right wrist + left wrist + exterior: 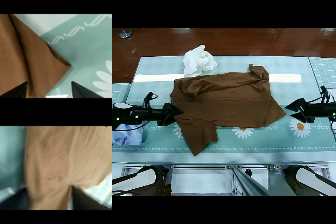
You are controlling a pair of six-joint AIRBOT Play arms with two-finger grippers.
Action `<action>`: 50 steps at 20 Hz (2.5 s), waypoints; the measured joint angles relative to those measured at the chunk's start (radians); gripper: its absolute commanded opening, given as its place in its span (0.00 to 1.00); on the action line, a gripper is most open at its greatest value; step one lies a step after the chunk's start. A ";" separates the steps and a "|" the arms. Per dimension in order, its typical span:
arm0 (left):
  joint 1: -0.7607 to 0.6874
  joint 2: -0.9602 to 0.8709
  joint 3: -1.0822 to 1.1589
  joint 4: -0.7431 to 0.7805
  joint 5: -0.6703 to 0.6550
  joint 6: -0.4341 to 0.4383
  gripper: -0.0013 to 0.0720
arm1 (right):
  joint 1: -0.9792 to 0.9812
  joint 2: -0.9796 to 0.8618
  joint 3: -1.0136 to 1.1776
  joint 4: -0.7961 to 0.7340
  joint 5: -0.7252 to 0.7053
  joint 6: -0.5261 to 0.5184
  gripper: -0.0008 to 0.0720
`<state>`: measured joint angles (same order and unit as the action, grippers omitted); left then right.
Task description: Fold the shirts.
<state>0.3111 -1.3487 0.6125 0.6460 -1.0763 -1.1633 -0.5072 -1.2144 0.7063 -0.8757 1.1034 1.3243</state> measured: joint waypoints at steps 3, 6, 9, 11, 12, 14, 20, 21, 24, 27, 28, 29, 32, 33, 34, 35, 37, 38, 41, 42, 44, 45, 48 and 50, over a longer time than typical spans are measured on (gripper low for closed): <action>-0.035 -0.002 -0.004 -0.029 0.008 0.038 0.05 | -0.001 0.002 -0.042 -0.047 -0.006 0.029 0.87; -0.048 -0.002 -0.005 -0.052 0.015 0.057 0.05 | 0.016 -0.021 -0.052 -0.057 -0.023 0.045 0.87; -0.053 -0.002 -0.005 -0.062 0.018 0.065 0.05 | 0.079 -0.074 -0.023 -0.031 -0.046 0.058 0.87; -0.055 -0.002 -0.005 -0.064 0.019 0.067 0.05 | 0.129 -0.126 0.020 -0.014 -0.071 0.075 0.85; -0.055 -0.002 -0.005 -0.066 0.019 0.068 0.05 | 0.156 -0.156 0.047 -0.005 -0.088 0.084 0.78; -0.056 -0.002 -0.005 -0.069 0.019 0.069 0.05 | 0.211 -0.211 0.098 -0.010 -0.109 0.095 0.08; -0.025 0.062 0.109 -0.201 -0.047 0.093 0.05 | 0.288 -0.257 0.391 -0.069 -0.010 0.126 0.05; -0.012 0.090 0.159 -0.240 -0.064 0.100 0.05 | 0.289 -0.243 0.483 -0.083 0.014 0.129 0.05; 0.034 0.193 0.382 -0.350 -0.079 0.113 0.05 | 0.290 -0.170 0.777 -0.128 0.068 0.136 0.05; 0.081 0.291 0.660 -0.360 -0.067 0.101 0.05 | 0.290 -0.053 1.040 -0.186 0.103 0.140 0.05; 0.096 0.320 0.748 -0.329 -0.061 0.082 0.05 | 0.290 -0.001 1.100 -0.208 0.114 0.143 0.05; 0.109 0.346 0.831 -0.282 -0.055 0.061 0.05 | 0.290 0.052 1.140 -0.229 0.126 0.148 0.05; 0.135 0.444 1.048 -0.101 -0.047 -0.016 0.05 | 0.290 0.219 1.209 -0.294 0.179 0.163 0.05; 0.139 0.479 1.093 -0.041 -0.049 -0.034 0.05 | 0.290 0.267 1.220 -0.316 0.200 0.169 0.05; 0.143 0.523 1.130 0.017 -0.048 -0.048 0.05 | 0.290 0.311 1.227 -0.335 0.215 0.174 0.05; 0.145 0.564 1.154 0.070 -0.049 -0.058 0.05 | 0.290 0.356 1.234 -0.360 0.236 0.182 0.05; 0.148 0.653 1.187 0.189 -0.069 -0.076 0.05 | 0.290 0.431 1.242 -0.409 0.280 0.196 0.05; 0.148 0.690 1.196 0.242 -0.084 -0.088 0.05 | 0.290 0.460 1.244 -0.430 0.305 0.203 0.05; 0.138 0.784 1.191 0.380 -0.129 -0.133 0.05 | 0.290 0.522 1.246 -0.480 0.383 0.222 0.05; 0.132 0.805 1.175 0.411 -0.139 -0.149 0.05 | 0.290 0.534 1.237 -0.478 0.404 0.225 0.05; 0.119 0.834 1.117 0.438 -0.147 -0.168 0.05 | 0.290 0.545 1.190 -0.472 0.446 0.229 0.05; 0.116 0.840 1.069 0.452 -0.162 -0.177 0.05 | 0.290 0.550 1.146 -0.463 0.458 0.229 0.05; 0.109 0.835 0.890 0.425 -0.154 -0.179 0.05 | 0.290 0.544 0.957 -0.410 0.462 0.223 0.05; 0.107 0.812 0.753 0.388 -0.138 -0.157 0.05 | 0.290 0.518 0.811 -0.360 0.416 0.206 0.05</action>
<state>0.4179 -0.5369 1.3659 1.0340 -1.2144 -1.3205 -0.2169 -0.6960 1.5177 -1.2358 1.5196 1.5299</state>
